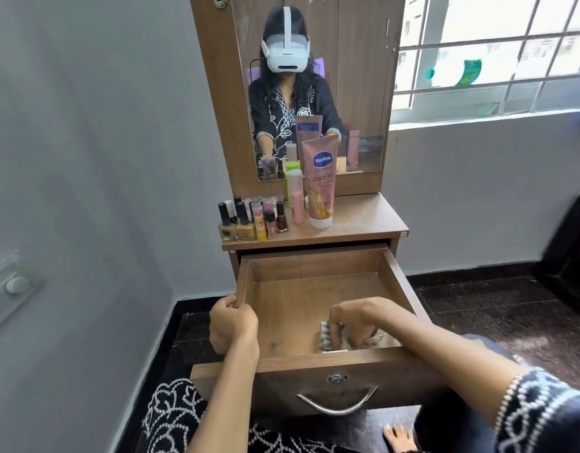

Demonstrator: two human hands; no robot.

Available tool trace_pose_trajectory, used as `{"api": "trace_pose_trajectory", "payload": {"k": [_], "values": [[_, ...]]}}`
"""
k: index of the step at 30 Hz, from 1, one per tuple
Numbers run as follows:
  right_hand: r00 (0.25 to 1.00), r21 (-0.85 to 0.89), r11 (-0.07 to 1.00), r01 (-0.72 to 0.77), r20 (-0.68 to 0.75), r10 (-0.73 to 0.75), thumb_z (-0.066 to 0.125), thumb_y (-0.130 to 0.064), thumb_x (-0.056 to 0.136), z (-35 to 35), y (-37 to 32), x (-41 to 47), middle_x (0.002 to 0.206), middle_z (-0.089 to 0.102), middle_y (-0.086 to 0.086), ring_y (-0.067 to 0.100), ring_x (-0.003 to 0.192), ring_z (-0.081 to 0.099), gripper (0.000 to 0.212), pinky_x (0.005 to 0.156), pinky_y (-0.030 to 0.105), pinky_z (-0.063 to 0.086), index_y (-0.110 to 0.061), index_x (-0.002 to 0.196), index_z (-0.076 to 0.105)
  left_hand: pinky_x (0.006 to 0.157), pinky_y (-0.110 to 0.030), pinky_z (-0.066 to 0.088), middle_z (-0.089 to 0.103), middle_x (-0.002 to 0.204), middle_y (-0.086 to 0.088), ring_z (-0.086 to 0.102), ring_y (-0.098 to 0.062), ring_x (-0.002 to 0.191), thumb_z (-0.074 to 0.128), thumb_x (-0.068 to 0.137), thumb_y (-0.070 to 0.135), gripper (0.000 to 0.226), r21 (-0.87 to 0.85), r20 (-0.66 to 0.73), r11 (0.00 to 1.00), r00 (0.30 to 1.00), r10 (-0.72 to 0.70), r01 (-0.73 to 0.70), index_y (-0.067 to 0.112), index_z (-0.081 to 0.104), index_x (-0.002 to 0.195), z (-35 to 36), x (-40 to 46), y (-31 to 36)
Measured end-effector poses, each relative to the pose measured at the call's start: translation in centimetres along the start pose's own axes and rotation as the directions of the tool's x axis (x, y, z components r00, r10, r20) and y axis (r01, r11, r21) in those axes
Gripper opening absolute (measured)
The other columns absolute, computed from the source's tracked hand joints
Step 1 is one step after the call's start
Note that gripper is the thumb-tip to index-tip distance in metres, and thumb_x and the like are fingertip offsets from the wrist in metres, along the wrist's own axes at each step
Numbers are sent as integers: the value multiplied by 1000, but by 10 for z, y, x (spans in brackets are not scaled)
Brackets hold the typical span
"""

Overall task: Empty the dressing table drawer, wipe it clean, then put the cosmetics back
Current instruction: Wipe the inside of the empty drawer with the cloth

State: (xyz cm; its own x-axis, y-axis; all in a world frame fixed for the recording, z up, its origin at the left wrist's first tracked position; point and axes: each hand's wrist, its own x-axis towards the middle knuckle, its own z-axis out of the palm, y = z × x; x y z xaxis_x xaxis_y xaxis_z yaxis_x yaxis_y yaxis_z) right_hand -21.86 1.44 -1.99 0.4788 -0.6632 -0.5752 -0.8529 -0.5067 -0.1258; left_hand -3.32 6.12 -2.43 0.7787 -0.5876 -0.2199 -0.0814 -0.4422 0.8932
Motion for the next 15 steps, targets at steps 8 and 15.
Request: {"api": "trace_pose_trajectory", "payload": {"k": [8, 15], "values": [[979, 44, 979, 199, 26, -201, 56, -1, 84, 3, -54, 27, 115, 66, 10, 23, 89, 61, 36, 73, 38, 58, -14, 116, 67, 84, -37, 50, 67, 114, -1, 61, -27, 101, 50, 91, 8, 30, -12, -1, 1000, 1000, -4, 4, 20, 63, 115, -1, -2, 0], [995, 46, 999, -10, 104, 5, 53, -6, 87, 7, 12, -27, 103, 65, -1, 17, 82, 57, 37, 58, 24, 50, -24, 116, 67, 80, -34, 47, 66, 115, -2, 61, -27, 103, 50, 92, 7, 31, -1, -5, 1000, 1000, 5, -5, 19, 61, 119, 1, 1, -2]]}}
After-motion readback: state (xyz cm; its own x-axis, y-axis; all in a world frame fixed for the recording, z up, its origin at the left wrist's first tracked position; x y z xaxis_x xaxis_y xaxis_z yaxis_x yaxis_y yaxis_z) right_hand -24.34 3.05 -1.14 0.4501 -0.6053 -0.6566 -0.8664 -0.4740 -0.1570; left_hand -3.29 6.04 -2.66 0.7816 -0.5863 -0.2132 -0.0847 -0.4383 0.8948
